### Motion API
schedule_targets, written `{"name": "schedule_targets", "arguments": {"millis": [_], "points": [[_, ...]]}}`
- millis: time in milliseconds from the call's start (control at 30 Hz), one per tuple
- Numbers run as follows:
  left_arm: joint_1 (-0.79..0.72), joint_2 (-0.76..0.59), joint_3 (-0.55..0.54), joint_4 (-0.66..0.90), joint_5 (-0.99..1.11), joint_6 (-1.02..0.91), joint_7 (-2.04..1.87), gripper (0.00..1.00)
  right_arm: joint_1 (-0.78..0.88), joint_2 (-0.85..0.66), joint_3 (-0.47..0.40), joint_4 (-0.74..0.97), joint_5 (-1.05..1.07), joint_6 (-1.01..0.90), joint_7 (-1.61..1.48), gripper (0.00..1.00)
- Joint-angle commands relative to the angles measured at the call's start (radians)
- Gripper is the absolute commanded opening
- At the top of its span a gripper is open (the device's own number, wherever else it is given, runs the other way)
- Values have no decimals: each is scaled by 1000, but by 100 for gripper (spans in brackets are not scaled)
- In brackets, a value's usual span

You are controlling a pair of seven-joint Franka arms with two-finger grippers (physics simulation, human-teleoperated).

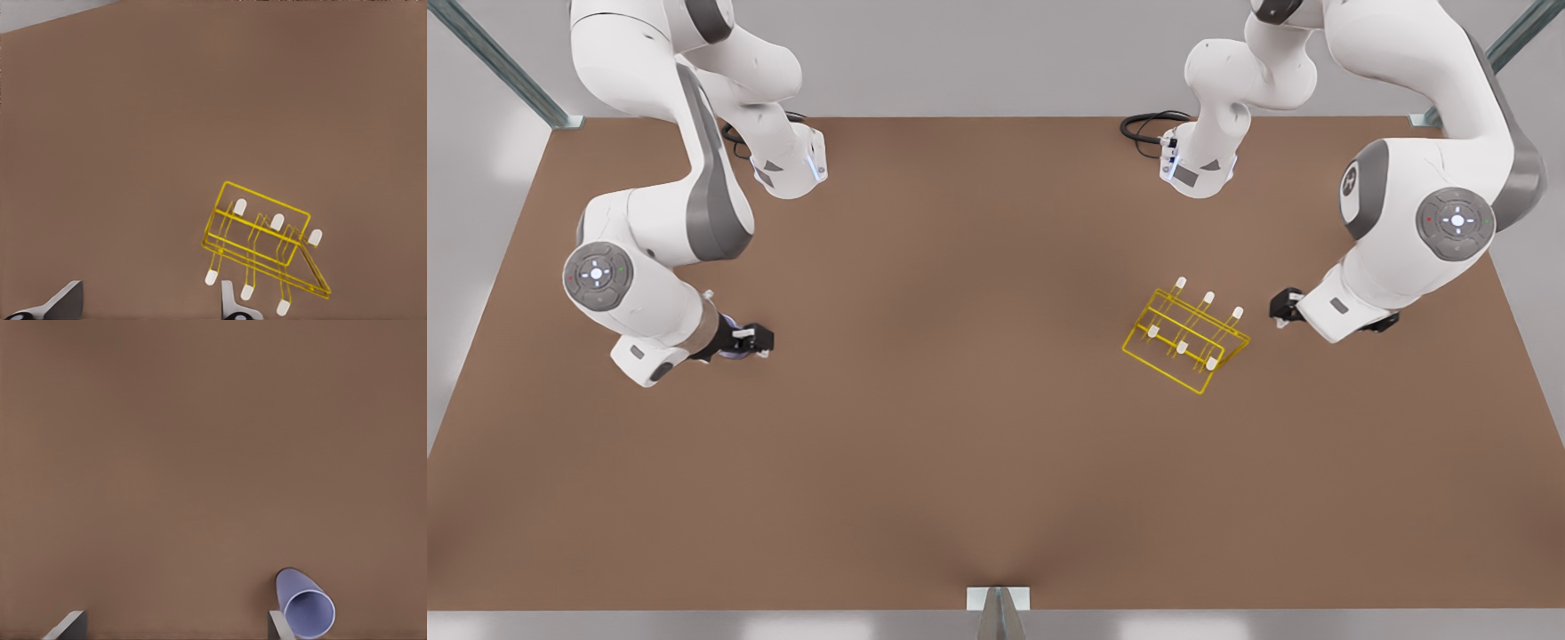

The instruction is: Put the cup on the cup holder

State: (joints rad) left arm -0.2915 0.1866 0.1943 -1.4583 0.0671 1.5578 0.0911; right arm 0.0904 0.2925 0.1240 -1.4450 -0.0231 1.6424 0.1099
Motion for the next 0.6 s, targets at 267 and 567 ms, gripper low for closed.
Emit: {"name": "schedule_targets", "arguments": {"millis": [267,567], "points": [[38,13,-50,1,0,19,-28,100,-57,-42,2,-297,22,151,-44,100],[35,19,-52,1,-1,-2,-30,100,-233,-101,2,-604,86,418,-254,100]]}}
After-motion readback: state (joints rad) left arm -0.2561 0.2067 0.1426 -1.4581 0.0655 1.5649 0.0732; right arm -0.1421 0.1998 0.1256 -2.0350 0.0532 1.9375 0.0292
